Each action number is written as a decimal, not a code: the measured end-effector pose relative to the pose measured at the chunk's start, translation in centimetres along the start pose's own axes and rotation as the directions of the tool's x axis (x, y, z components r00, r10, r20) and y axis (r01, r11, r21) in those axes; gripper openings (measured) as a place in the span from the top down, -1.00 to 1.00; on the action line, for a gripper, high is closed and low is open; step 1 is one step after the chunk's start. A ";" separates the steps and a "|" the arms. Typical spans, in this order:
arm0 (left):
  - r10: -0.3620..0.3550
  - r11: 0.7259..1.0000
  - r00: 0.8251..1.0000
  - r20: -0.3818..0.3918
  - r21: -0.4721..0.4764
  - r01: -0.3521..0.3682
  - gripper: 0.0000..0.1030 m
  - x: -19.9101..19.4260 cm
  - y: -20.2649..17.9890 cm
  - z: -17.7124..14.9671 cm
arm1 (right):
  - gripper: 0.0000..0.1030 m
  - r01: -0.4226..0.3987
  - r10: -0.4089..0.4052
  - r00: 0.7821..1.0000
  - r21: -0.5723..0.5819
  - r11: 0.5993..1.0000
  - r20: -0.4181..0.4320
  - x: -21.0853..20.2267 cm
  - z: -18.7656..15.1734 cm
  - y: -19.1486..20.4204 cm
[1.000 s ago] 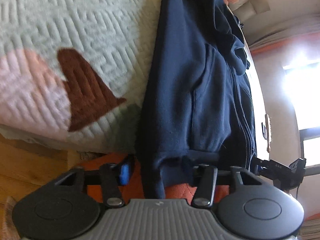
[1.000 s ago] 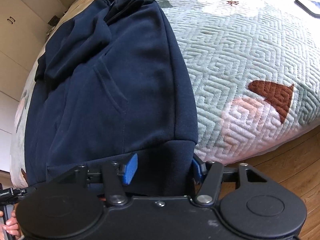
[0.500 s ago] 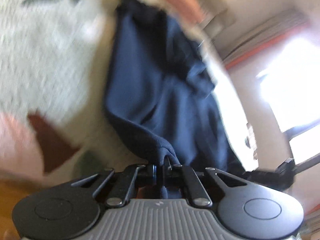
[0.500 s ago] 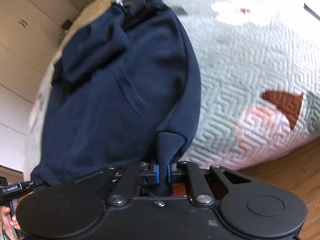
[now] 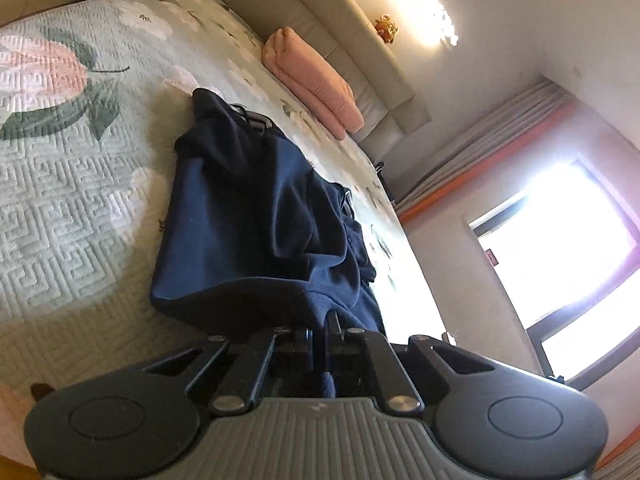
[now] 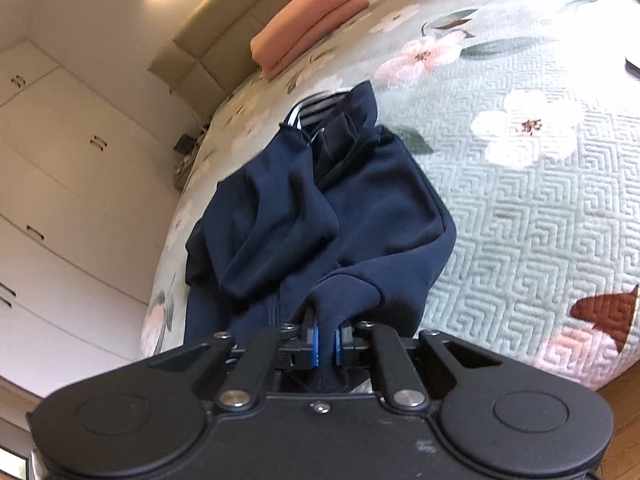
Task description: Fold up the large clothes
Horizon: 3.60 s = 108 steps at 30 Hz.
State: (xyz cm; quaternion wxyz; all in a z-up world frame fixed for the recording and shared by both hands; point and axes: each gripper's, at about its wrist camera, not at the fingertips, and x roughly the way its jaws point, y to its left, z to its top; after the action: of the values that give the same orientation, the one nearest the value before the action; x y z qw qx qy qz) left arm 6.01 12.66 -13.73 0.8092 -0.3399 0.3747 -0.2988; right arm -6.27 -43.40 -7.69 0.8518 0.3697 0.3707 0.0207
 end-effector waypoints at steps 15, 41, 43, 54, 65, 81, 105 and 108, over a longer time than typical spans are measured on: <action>-0.022 0.992 0.996 0.087 0.130 0.010 0.89 3.7 -3.1 8.4 | 0.79 -0.018 0.025 0.997 -0.095 0.995 0.072 4.1 7.5 5.4; 0.209 0.929 0.965 0.159 0.277 -0.247 0.24 20.9 1.9 25.8 | 0.23 0.131 -0.081 0.977 -0.257 0.958 0.196 23.6 23.4 6.9; 0.199 0.918 0.974 0.111 0.327 -0.225 0.16 22.3 0.7 25.2 | 0.22 0.180 -0.138 0.979 -0.322 0.930 0.149 25.3 22.6 8.2; 0.256 0.891 0.964 -0.070 0.404 -0.207 0.34 34.2 0.6 25.6 | 0.32 0.218 -0.182 0.976 -0.457 0.862 0.121 37.3 22.0 13.4; 0.271 0.907 0.962 0.038 0.325 -0.269 0.49 31.4 1.9 25.9 | 0.31 0.086 -0.086 0.996 -0.477 0.874 0.022 33.7 19.2 12.3; 0.210 0.849 0.977 0.027 0.492 -0.196 0.35 36.4 -5.2 21.5 | 0.52 0.264 -0.187 0.959 -0.430 0.863 0.214 37.4 21.9 13.0; 0.306 0.864 0.951 0.052 0.404 -0.300 0.17 21.5 0.4 14.7 | -0.16 0.310 -0.286 0.949 -0.557 0.770 0.133 26.7 11.1 9.8; 0.390 0.848 0.920 -0.018 0.396 -0.352 0.18 21.4 1.0 12.0 | -0.17 0.369 -0.383 0.918 -0.589 0.719 0.108 28.1 9.0 8.9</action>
State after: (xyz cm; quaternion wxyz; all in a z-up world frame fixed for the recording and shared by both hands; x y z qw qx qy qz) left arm 27.54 1.36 -17.28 0.8832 -0.0801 0.4061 -0.2206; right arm 22.03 -33.76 -15.25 0.9064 -0.0014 0.4213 -0.0324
